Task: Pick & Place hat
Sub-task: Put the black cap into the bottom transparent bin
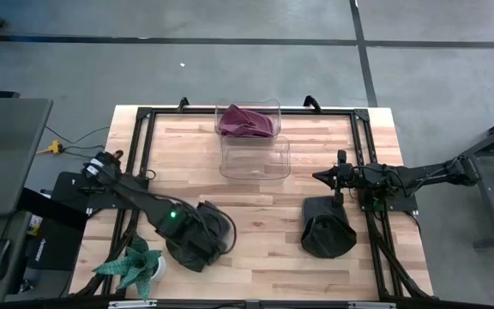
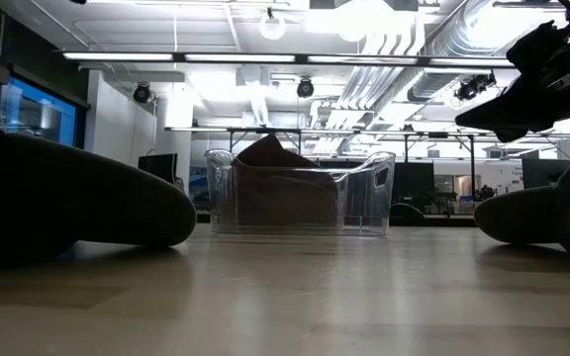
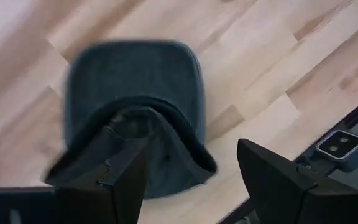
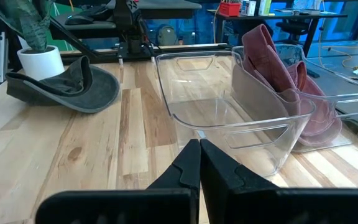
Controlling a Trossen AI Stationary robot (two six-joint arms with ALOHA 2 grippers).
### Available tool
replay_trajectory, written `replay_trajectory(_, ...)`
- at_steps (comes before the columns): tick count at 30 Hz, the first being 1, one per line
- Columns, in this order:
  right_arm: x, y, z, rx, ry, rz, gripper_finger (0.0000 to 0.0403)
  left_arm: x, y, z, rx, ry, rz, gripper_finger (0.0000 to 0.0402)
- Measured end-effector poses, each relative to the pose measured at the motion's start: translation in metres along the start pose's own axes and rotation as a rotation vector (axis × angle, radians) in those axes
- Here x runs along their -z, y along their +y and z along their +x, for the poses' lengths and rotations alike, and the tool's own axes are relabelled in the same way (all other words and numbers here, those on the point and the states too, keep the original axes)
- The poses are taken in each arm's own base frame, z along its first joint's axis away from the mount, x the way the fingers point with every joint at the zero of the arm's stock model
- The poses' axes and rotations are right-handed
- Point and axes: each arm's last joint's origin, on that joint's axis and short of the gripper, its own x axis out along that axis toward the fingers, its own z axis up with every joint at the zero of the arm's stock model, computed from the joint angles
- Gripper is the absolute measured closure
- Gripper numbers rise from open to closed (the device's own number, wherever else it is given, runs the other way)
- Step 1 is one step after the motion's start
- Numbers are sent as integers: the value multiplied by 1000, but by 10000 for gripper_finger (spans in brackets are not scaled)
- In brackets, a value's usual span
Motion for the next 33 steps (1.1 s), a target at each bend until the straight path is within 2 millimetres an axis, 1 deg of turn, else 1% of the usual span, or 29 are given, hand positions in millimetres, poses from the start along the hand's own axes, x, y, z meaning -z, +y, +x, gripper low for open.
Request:
replay_trajectory(6, 0, 0, 0, 0, 0, 0, 402, 5, -22, 35, -12, 84, -131, 168)
replay_trajectory(14, 0, 0, 0, 1, 0, 0, 402, 11, -33, 76, -127, 138, -287, 168)
replay_trajectory(20, 0, 0, 0, 0, 0, 0, 402, 15, -36, 93, -189, 156, -346, 168)
replay_trajectory(23, 0, 0, 0, 0, 0, 0, 402, 17, -32, 98, -253, 171, -352, 168)
replay_trajectory(25, 0, 0, 0, 0, 0, 0, 402, 20, -32, 99, -274, 172, -350, 168)
replay_trajectory(33, 0, 0, 0, 0, 0, 0, 402, 22, -35, 100, -250, 194, -387, 168)
